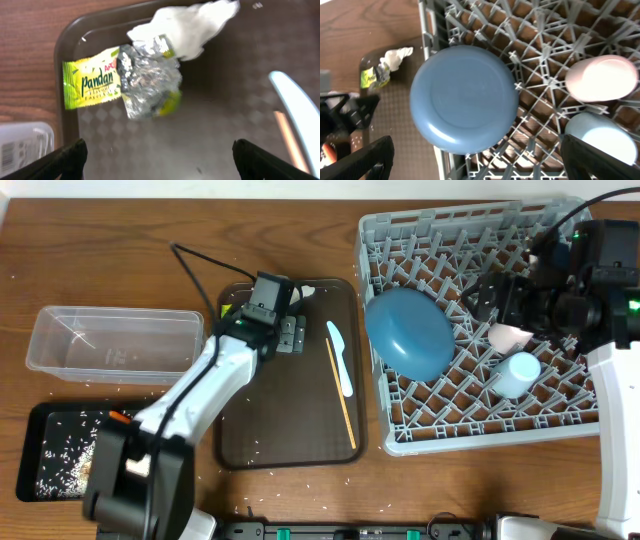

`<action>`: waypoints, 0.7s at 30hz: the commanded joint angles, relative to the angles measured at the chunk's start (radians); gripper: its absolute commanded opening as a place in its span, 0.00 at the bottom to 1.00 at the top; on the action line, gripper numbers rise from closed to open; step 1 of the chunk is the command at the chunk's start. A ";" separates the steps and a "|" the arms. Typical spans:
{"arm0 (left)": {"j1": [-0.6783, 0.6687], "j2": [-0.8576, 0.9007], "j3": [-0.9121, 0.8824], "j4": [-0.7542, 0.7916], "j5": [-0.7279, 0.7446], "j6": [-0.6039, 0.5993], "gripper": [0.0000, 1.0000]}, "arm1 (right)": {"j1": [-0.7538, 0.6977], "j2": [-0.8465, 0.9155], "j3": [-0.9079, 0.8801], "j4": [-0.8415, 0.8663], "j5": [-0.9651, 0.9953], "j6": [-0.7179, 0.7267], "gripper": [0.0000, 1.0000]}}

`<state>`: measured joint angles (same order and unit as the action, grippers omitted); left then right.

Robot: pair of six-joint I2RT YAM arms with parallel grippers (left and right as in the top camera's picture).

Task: Sort waste into correct bins and load items into the dishwasher rack
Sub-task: 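Reach the left gripper to the Pandan snack wrapper on the brown tray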

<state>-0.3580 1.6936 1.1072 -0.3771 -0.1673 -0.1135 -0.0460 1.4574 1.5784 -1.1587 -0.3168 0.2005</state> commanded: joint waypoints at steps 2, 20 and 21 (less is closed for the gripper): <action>0.040 0.072 0.002 0.082 -0.054 0.035 0.89 | 0.021 -0.018 -0.022 -0.004 -0.002 -0.015 0.99; 0.073 0.096 0.002 0.075 0.059 0.034 0.06 | 0.020 -0.017 -0.038 -0.013 0.015 -0.015 0.98; 0.073 0.074 0.002 0.060 0.059 0.029 0.06 | 0.020 -0.017 -0.038 -0.013 0.019 -0.015 0.98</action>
<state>-0.2871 1.8290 1.1072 -0.2981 -0.1200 -0.0780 -0.0395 1.4570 1.5478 -1.1675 -0.3134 0.2001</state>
